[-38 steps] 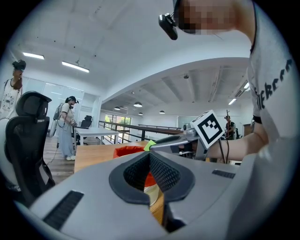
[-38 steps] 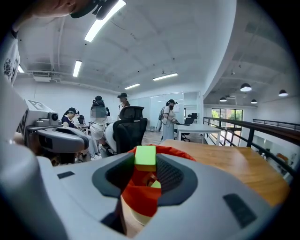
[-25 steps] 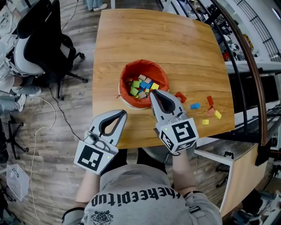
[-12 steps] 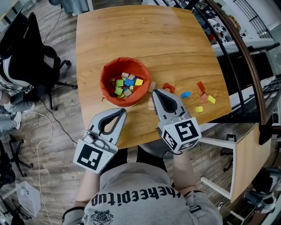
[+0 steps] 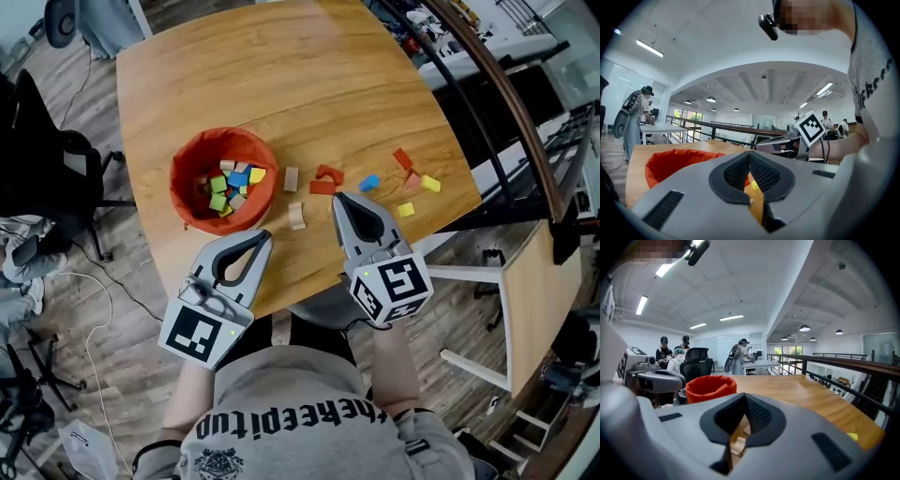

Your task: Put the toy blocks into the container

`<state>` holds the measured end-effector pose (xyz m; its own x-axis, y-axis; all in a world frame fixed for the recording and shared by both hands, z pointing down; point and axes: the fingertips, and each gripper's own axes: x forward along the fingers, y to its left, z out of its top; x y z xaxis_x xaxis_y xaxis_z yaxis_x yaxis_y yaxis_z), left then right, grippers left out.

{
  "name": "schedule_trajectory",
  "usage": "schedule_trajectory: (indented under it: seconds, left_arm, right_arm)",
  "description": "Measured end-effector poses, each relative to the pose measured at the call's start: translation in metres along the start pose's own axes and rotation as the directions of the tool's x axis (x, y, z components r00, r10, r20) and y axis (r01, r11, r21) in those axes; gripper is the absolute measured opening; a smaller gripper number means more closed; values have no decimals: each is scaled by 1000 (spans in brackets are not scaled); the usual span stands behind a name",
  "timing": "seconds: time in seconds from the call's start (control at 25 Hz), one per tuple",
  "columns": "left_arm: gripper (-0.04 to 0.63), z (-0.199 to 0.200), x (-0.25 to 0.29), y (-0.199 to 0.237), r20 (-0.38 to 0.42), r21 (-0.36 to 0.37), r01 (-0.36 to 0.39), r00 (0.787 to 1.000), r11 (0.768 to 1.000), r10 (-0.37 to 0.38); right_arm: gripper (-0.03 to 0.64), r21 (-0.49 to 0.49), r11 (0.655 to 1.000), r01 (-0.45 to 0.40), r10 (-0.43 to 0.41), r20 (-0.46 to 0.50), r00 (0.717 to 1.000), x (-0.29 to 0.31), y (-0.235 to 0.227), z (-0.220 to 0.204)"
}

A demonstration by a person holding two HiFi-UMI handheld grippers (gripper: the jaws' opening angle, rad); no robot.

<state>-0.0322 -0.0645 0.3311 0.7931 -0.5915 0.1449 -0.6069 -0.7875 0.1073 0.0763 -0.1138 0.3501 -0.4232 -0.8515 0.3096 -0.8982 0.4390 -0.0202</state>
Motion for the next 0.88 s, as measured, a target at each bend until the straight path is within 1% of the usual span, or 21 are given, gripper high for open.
schedule_trajectory:
  seconds: [0.44, 0.88]
  left_arm:
    - [14, -1, 43, -24, -20, 5, 121, 992, 993, -121]
    - [14, -7, 75, -41, -45, -2, 197, 979, 980, -197]
  right_arm:
    - [9, 45, 992, 119, -118, -19, 993, -28, -46, -16]
    - [9, 85, 976, 200, -195, -61, 979, -45, -82, -39]
